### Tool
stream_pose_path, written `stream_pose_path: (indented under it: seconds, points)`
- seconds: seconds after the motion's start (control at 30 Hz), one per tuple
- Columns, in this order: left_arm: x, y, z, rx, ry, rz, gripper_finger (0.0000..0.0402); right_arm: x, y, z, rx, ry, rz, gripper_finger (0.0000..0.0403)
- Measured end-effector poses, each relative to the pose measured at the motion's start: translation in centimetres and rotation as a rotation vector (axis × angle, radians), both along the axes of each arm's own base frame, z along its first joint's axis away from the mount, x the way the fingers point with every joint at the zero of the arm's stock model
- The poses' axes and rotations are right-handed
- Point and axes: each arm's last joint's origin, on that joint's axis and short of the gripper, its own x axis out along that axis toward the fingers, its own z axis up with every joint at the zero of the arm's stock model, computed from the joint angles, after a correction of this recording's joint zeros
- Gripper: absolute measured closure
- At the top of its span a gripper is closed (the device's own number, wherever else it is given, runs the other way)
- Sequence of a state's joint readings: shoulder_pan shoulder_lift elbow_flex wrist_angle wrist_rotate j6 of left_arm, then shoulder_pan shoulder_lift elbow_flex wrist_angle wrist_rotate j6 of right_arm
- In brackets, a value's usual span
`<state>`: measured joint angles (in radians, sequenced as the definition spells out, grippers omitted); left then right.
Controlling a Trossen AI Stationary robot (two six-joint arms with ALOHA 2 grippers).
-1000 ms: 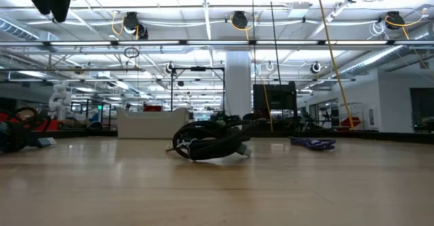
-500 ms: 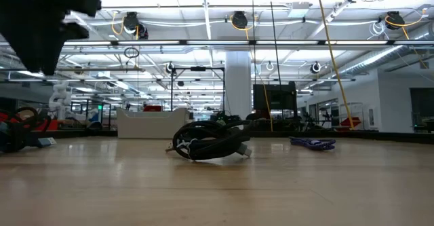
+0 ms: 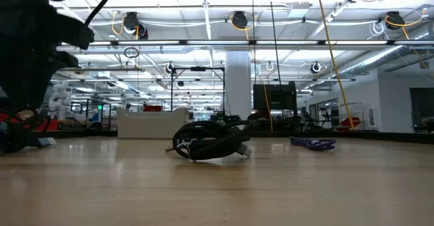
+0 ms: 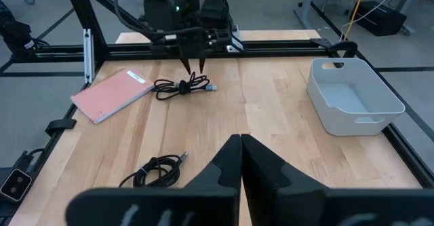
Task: Pick and place USB-C Cables
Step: Put the left black charger cable into the white bin
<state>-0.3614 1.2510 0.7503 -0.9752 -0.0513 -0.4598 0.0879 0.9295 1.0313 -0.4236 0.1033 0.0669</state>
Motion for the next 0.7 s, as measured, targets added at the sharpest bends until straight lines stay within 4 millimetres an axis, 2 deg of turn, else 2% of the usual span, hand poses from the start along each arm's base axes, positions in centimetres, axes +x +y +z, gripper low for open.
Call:
stream_pose_path:
  seconds: [0.33,0.43,0.57,0.7]
  points:
    - [-0.1,-0.1,-1.6,-0.036,-0.04,-0.01,0.028,0.1,0.0,-0.5,-0.004,0.01,0.001,0.0403]
    - [0.1,-0.1,-1.7,-0.024,-0.061,-0.028,0.0311,0.1,0.0,-0.6,-0.004,0.008,0.001,0.0403]
    - [0.2,0.0,-1.7,-0.02,-0.07,-0.032,0.038,0.3,0.0,-0.9,-0.003,-0.016,0.001,0.0403]
    - [0.5,0.0,-1.2,-0.019,-0.083,-0.024,0.0384,0.7,0.0,-1.3,-0.02,-0.062,0.009,0.0403]
